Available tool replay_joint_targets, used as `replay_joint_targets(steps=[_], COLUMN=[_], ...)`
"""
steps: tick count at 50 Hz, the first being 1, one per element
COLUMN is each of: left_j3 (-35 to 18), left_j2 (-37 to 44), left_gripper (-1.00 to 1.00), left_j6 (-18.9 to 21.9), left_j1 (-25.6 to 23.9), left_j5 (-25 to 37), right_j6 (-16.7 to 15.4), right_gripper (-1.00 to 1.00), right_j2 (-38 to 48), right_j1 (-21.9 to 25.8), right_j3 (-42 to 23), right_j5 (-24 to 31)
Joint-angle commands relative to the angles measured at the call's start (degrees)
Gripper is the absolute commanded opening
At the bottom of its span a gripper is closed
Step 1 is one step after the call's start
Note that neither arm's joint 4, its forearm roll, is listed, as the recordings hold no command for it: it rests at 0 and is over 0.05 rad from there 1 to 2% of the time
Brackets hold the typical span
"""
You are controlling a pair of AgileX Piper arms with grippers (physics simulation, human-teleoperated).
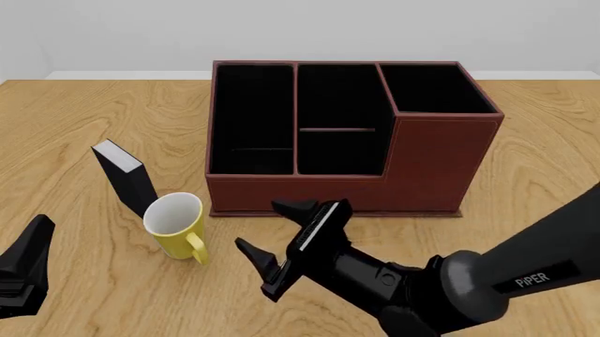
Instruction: Pick up the yellow and white mug and place it to the right of the caddy.
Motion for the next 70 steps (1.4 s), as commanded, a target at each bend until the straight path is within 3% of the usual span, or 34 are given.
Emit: replay_joint_targets(steps=[1,70], left_j3=[0.0,0.0], left_j2=[0.0,0.0], left_gripper=[1.0,1.0], left_j6=[0.0,0.0], left_j1=[0.0,0.0], left_j5=[0.0,0.0], right_j6=[0.4,1.4], right_gripper=[1.0,1.0], right_j2=[2.6,13.6], right_j1=[0.6,3.3], right_j3=[-2.2,-12.8], right_j5=[0.1,2.6])
